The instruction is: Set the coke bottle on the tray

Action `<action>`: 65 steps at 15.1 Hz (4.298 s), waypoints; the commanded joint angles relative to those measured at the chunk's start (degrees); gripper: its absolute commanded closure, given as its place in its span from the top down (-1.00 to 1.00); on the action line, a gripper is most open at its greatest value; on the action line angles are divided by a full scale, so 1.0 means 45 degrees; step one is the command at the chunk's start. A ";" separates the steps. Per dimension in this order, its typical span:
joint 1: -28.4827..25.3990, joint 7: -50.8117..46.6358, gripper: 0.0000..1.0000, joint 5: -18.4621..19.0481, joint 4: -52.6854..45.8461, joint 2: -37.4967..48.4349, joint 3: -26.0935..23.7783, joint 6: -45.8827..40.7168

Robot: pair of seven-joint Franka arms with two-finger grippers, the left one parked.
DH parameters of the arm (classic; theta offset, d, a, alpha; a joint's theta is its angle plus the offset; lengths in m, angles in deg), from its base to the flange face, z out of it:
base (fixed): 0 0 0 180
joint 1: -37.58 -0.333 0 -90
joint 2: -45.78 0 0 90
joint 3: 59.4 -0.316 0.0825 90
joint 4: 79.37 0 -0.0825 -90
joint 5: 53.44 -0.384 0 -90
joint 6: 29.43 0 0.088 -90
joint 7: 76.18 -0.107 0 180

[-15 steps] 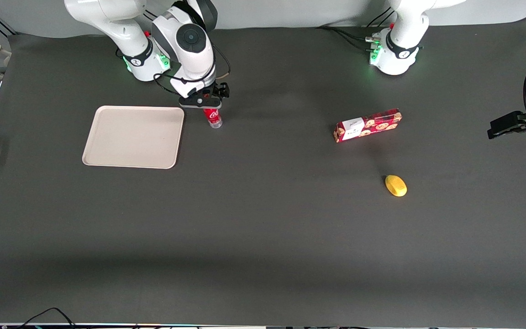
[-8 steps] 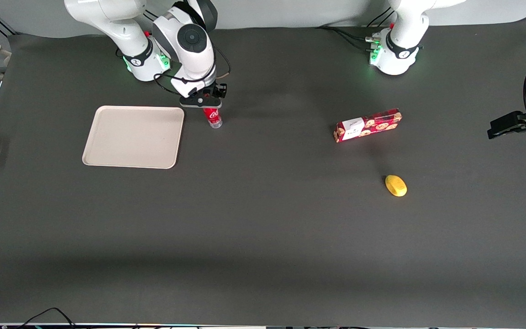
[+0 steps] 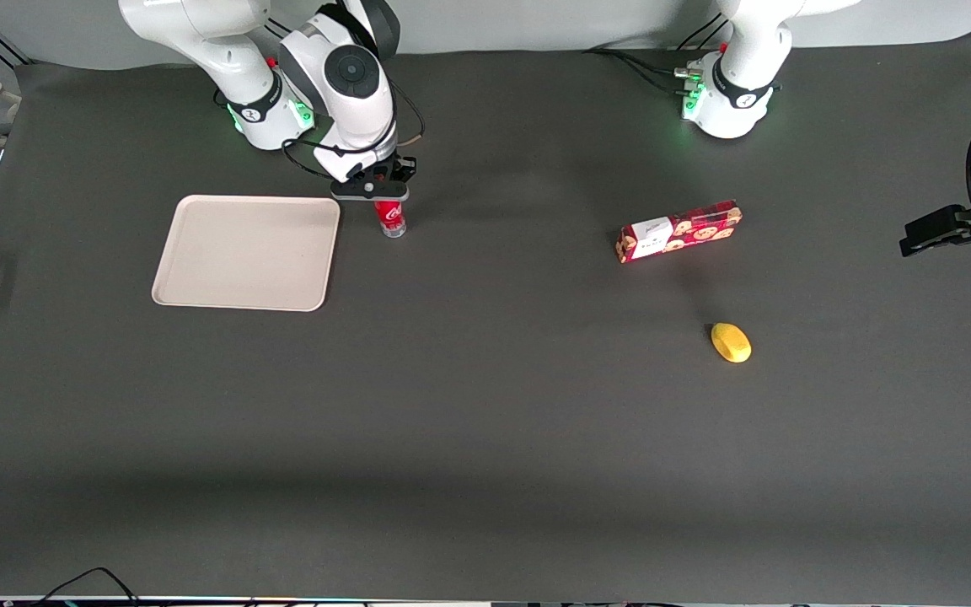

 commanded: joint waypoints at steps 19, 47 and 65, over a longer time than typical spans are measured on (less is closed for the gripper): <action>0.0571 0.6509 -1.00 0.2165 -0.9123 0.1055 0.7507 -1.0186; 0.1704 1.3667 -1.00 0.4763 0.2361 0.2287 1.4095 0.1336; 0.1508 1.3044 1.00 0.1779 -0.6028 0.0160 1.1971 -0.3953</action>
